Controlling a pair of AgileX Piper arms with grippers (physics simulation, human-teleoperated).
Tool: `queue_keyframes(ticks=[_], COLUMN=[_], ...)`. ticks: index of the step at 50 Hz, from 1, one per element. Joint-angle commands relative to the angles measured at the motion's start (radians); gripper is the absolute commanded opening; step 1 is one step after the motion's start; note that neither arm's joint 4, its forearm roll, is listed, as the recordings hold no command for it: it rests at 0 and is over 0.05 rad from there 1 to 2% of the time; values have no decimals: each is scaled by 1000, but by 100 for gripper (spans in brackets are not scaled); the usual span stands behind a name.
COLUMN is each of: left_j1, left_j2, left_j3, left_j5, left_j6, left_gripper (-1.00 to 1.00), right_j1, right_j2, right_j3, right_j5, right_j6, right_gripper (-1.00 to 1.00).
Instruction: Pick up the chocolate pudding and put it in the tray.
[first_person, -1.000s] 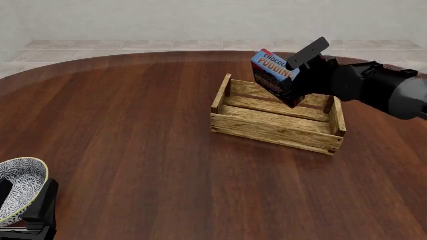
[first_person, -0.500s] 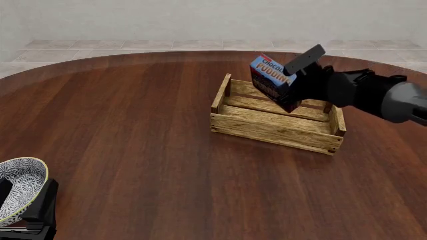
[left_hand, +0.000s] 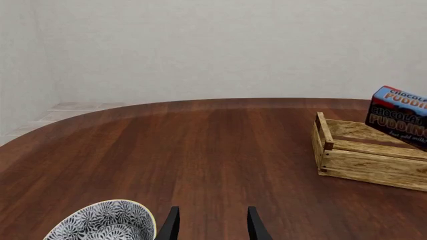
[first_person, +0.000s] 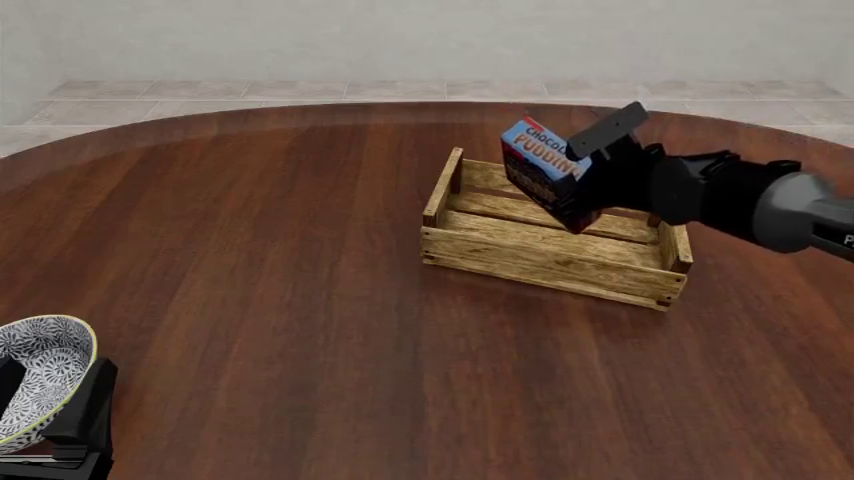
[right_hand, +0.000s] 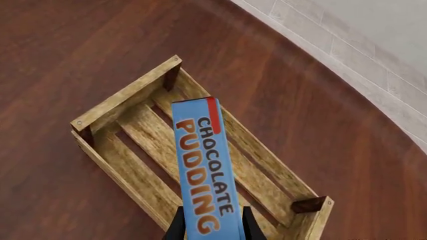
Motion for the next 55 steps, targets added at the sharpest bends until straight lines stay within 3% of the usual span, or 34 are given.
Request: queue_keyframes(ticks=[1,55], left_j1=[0,0], left_j2=[0,0], left_j3=[0,0], left_j5=[0,0], left_j6=[0,0], left_gripper=[100,100], right_j1=[-5,-7], right_j2=[10,71], right_j3=[1,29], right_j5=[-16,-86], right_j6=[31,56], right_gripper=[-100,-100])
